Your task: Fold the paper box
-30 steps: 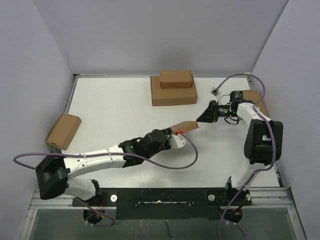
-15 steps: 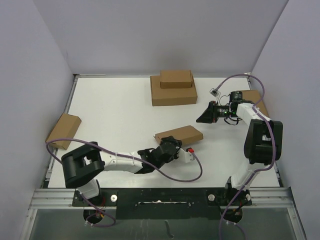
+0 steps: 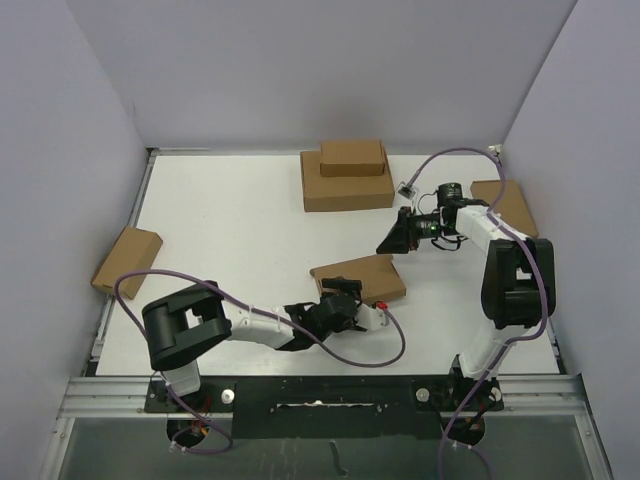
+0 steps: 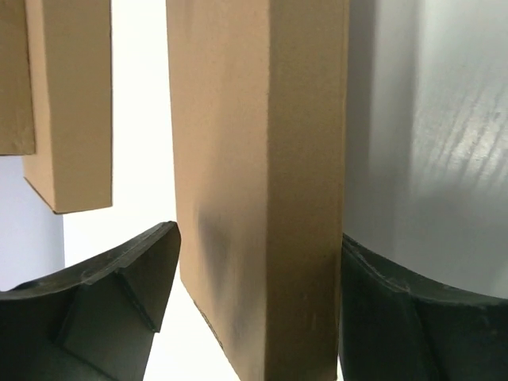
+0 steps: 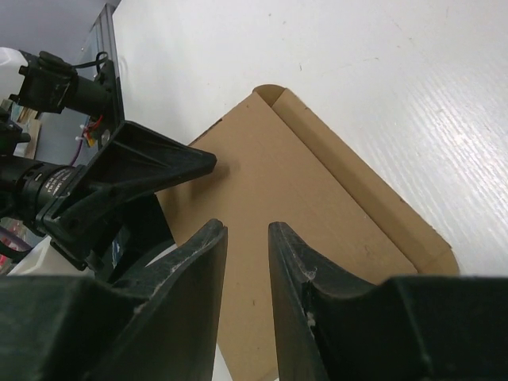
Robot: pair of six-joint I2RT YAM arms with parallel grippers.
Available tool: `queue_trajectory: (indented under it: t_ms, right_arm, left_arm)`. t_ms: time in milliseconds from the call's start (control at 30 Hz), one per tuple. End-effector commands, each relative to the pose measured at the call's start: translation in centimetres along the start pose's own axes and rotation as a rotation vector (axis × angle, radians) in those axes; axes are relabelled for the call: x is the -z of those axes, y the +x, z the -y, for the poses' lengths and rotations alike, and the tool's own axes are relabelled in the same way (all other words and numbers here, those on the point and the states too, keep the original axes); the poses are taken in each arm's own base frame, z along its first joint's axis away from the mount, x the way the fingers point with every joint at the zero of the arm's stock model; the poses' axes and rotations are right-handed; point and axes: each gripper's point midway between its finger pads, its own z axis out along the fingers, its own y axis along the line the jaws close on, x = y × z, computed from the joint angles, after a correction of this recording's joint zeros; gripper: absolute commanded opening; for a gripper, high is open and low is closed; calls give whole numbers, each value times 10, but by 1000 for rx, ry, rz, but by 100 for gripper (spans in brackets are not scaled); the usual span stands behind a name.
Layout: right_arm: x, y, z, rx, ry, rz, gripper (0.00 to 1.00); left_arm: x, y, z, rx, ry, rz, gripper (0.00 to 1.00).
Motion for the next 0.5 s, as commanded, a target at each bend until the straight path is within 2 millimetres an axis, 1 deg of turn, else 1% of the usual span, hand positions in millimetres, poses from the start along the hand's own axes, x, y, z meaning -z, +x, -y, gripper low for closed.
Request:
queue_trajectory:
  t_ms: [0,133,167,233,267,367,467]
  right_arm:
    - [-2,-3,0,37,-4,-10,29]
    - [-2,-2,1,37,4,-17,29]
    - [-2,-2,1,39,6,-18,29]
    - [-2,-1,2,37,10,-22,29]
    - [-2,-1,3,40,13,-24,29]
    - [-2,1,6,45,28,-34,29]
    - [-1,5,12,57,59,-61,29]
  left_arm:
    - [6,-2,14,72,53,-2,74]
    - [20,-5,32,138,168,0,85]
    - [24,-5,37,170,199,-4,90]
    - [33,-10,42,221,250,8,93]
    - [37,-12,44,251,268,14,97]
    - [54,-27,41,359,315,57,98]
    - [71,-44,28,512,334,105,98]
